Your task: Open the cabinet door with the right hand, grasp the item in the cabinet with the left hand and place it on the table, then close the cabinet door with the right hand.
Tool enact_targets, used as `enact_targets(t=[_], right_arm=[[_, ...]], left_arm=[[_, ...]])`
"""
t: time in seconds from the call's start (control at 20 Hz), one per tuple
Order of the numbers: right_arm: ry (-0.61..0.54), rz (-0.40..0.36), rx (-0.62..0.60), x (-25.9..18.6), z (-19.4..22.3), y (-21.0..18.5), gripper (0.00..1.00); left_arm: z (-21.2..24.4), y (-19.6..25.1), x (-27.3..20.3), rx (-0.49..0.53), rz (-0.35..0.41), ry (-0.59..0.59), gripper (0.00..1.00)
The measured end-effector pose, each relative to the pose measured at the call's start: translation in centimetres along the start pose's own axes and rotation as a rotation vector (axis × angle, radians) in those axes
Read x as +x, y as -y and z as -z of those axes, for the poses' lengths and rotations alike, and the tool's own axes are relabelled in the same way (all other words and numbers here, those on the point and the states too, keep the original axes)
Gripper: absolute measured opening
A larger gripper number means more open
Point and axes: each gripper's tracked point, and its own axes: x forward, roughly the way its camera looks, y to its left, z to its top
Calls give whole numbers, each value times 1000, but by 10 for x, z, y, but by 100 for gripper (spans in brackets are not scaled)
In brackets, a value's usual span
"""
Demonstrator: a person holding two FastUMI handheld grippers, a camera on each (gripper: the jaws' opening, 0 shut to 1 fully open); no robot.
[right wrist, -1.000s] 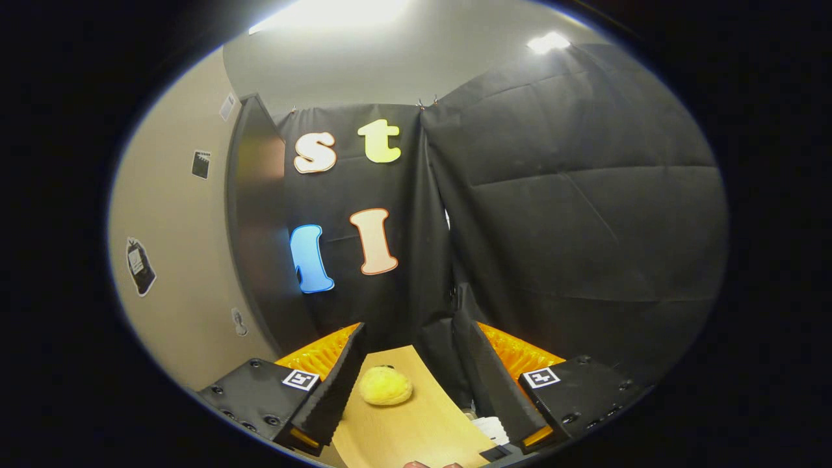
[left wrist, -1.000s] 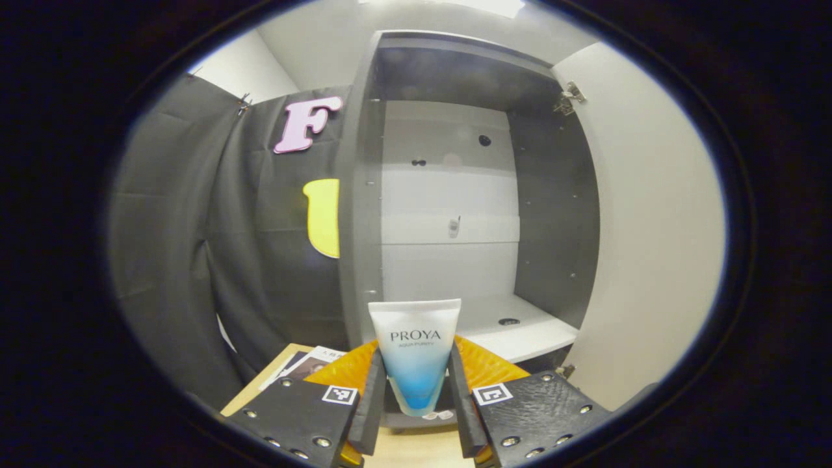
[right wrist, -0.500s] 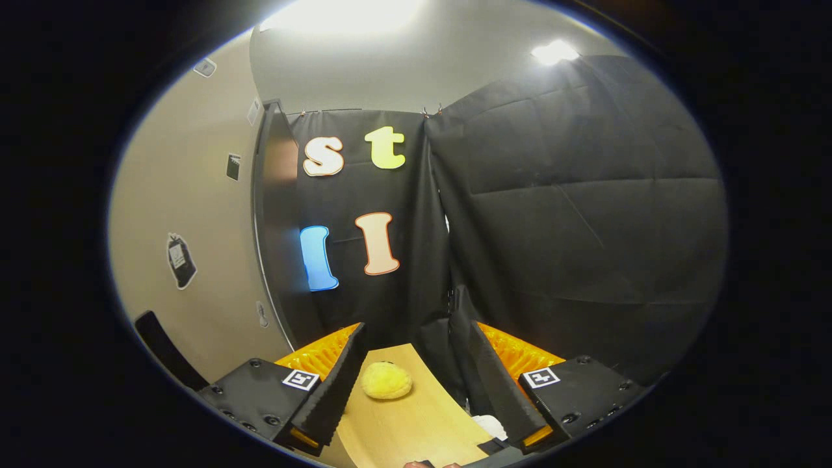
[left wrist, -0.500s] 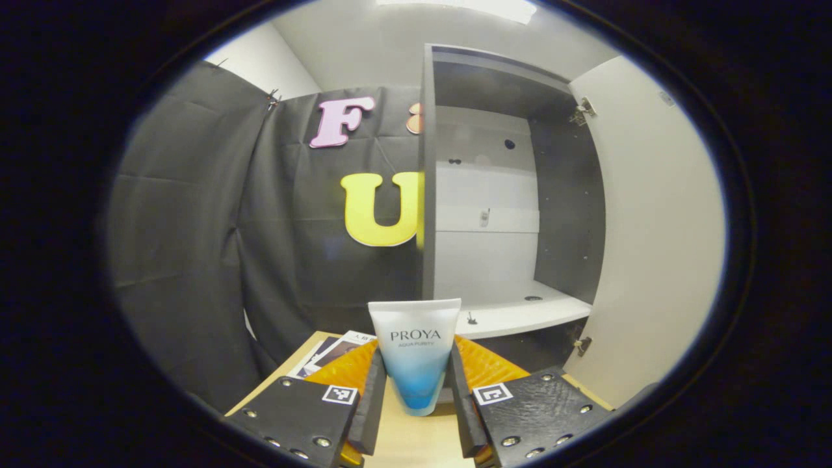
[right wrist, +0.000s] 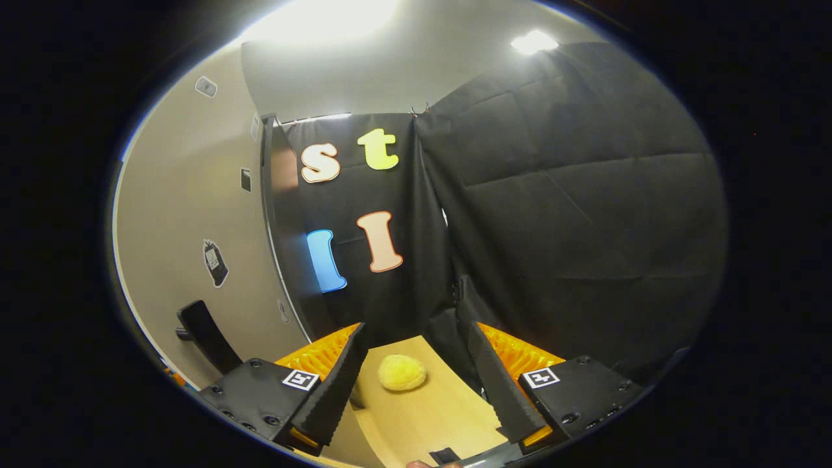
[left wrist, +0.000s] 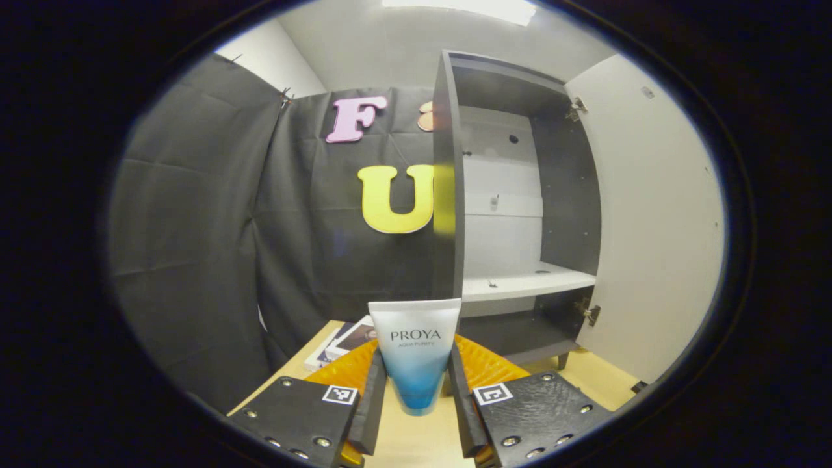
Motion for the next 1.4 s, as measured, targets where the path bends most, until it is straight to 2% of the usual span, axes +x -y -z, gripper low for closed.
enact_targets(t=[0.1,0.3,0.5,0.8,0.9,1.05,1.25,1.4], right_arm=[[8,6,24,-2,-6,10,98],[51,8,108,-1,-18,12,98],[18,-7,149,5,-11,14,98],[56,41,71,5,-10,22,98],[79,36,62,8,-14,17,98],[97,13,53,10,-14,5,98],[75,26,42,7,-11,-3,98],[65,39,1,6,-7,-5,98]], left_arm=[[15,-3,-5,-16,3,3,51],[43,-9,-12,45,1,27,50],[80,-8,-10,50,-7,24,50],[149,-17,-5,-14,-9,3,50],[173,-27,-8,-29,-35,-16,51],[204,-34,-11,-26,-68,-56,49],[239,-46,-12,-27,-126,-106,51],[261,-47,-20,1,-128,-145,52]])
